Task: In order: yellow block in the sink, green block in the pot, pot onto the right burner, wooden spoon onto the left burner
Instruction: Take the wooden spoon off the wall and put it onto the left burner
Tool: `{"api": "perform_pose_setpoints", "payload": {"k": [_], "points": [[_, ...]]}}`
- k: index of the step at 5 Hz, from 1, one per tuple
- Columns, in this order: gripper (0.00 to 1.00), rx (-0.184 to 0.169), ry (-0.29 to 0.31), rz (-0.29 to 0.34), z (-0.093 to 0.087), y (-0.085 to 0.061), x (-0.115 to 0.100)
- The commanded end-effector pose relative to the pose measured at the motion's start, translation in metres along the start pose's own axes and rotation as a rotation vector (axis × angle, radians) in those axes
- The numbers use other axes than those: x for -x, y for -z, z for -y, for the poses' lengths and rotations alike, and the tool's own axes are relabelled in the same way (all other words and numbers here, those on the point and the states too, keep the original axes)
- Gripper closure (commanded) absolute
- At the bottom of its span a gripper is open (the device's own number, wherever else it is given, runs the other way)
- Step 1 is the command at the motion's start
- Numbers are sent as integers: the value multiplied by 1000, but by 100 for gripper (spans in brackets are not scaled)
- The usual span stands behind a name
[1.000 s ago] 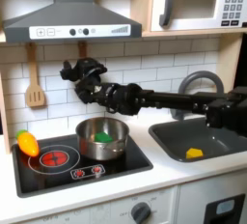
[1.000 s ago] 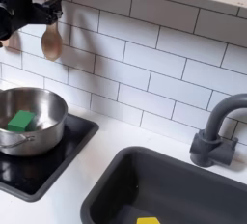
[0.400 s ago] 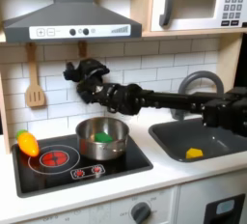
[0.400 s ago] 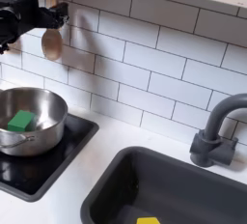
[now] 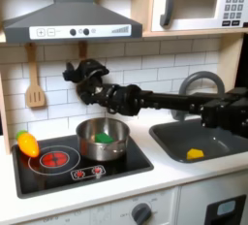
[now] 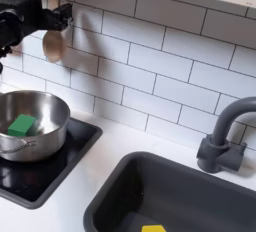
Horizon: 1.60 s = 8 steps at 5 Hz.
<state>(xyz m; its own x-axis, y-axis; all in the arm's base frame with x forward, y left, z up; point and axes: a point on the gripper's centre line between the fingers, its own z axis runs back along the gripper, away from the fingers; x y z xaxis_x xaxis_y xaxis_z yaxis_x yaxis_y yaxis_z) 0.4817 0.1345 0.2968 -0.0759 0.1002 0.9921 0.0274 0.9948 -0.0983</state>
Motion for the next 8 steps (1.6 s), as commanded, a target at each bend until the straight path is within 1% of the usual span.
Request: {"api": "perform_pose_setpoints", "payload": {"k": [1, 3, 4, 5, 6, 7, 8], "points": [[100, 1, -13, 10, 3, 0, -2], [100, 8, -12, 12, 6, 2, -2], [100, 5, -17, 18, 5, 3, -4], [100, 8, -22, 40, 5, 1, -12], [100, 20, -26, 46, 8, -8, -17], [100, 42, -44, 58, 15, -19, -23], [100, 44, -69, 42, 18, -35, -23]]}}
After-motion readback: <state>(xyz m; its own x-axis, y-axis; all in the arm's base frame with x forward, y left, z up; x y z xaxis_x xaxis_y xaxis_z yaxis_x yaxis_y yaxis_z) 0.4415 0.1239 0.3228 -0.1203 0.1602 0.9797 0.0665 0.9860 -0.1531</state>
